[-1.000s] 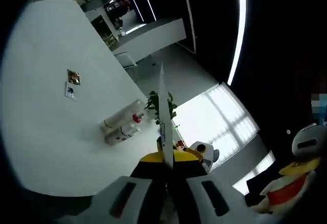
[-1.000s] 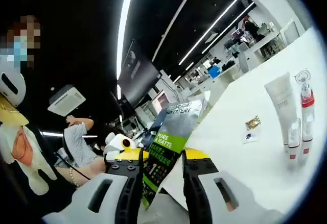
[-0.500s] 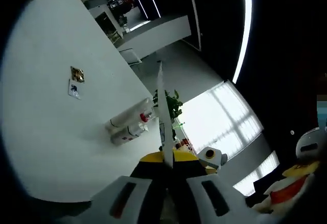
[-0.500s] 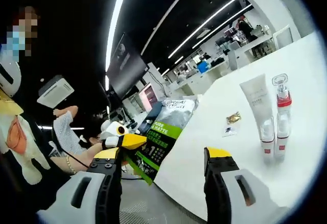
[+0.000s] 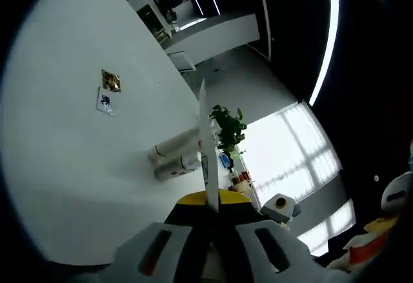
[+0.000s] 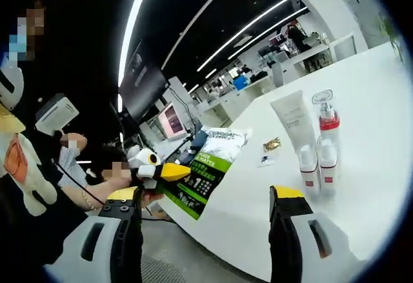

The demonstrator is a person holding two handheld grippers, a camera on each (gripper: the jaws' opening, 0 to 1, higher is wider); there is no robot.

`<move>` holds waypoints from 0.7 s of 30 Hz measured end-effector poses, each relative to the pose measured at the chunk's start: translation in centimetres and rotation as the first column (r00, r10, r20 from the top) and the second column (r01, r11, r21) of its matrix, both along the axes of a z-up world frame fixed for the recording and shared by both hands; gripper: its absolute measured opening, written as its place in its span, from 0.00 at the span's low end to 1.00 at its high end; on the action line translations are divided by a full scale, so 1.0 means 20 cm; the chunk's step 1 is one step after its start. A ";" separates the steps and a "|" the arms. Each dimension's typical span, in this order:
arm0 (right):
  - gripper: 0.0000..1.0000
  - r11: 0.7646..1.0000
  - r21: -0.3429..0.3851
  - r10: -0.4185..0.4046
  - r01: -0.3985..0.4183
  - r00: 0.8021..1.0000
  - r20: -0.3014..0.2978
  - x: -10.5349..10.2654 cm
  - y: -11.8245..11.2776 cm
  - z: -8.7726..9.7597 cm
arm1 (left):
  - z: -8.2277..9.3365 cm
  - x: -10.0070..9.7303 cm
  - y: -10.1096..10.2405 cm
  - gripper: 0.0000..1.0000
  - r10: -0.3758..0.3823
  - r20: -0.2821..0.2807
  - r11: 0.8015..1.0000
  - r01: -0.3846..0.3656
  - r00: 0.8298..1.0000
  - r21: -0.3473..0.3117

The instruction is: Arrange the skincare products in the storage area until every visible bottle or jar stands upright without overlapping.

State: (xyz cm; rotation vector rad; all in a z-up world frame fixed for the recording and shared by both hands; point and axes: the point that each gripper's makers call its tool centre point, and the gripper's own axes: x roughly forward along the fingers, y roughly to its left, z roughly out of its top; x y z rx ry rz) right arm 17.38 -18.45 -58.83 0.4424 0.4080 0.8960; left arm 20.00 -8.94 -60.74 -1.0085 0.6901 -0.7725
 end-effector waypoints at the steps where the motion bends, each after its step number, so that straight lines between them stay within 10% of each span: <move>1: 0.83 1.000 -0.005 -0.005 0.005 1.000 -0.001 0.00 -0.01 -0.01 | -0.01 0.02 0.00 0.00 -0.003 -0.007 1.000 0.003 1.000 -0.003; 21: 0.97 0.989 -0.121 -0.084 0.080 0.996 -0.026 0.05 -0.11 -0.11 | -0.32 0.22 -0.09 0.00 0.017 -0.151 0.999 -0.009 0.988 0.051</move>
